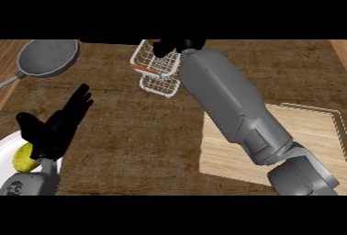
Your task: Pick the squash from the tray and place it in the tiered basket
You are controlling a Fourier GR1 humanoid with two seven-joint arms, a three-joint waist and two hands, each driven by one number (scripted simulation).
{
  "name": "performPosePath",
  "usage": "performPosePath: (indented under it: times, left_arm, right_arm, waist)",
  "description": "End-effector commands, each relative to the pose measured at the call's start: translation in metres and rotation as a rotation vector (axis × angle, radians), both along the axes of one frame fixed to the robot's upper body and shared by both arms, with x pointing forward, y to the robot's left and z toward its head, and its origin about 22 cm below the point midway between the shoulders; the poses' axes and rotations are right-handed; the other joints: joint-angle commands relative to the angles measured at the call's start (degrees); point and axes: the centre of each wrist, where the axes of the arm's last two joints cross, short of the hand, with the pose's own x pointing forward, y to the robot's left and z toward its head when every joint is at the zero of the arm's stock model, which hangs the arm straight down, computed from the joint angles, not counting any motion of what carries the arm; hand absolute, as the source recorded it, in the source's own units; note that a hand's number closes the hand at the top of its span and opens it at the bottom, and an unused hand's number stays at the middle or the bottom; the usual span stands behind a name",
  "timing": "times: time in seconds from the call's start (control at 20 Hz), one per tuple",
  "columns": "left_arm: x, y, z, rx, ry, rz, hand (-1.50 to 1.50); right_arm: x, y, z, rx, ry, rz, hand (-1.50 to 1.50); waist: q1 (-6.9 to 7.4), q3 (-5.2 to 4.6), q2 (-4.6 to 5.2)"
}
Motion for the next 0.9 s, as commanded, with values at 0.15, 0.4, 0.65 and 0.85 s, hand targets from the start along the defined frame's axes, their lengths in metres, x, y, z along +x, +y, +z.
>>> performPosePath:
  times: [0.15, 0.4, 0.65, 0.85]
  left_arm:
    - [-0.001, -0.001, 0.001, 0.009, -0.004, -0.032, 0.00]
    - [0.011, -0.007, -0.002, -0.003, -0.015, -0.003, 0.00]
    - [0.006, -0.008, 0.004, 0.017, -0.003, -0.031, 0.00]
    - [0.012, 0.001, 0.003, -0.006, 0.014, 0.004, 0.00]
  right_arm:
    - [0.008, -0.003, -0.008, 0.022, -0.026, -0.023, -1.50]
    - [0.009, -0.002, -0.003, 0.083, -0.041, 0.009, -1.50]
    - [0.011, -0.006, 0.007, 0.301, -0.043, -0.033, -1.50]
    - [0.010, -0.009, 0.019, 0.480, -0.037, -0.017, -1.50]
  waist:
    - [1.14, -0.02, 0.28]
    - [0.94, -0.03, 0.44]
    - [1.27, 0.03, 0.39]
    - [-0.17, 0.04, 0.02]
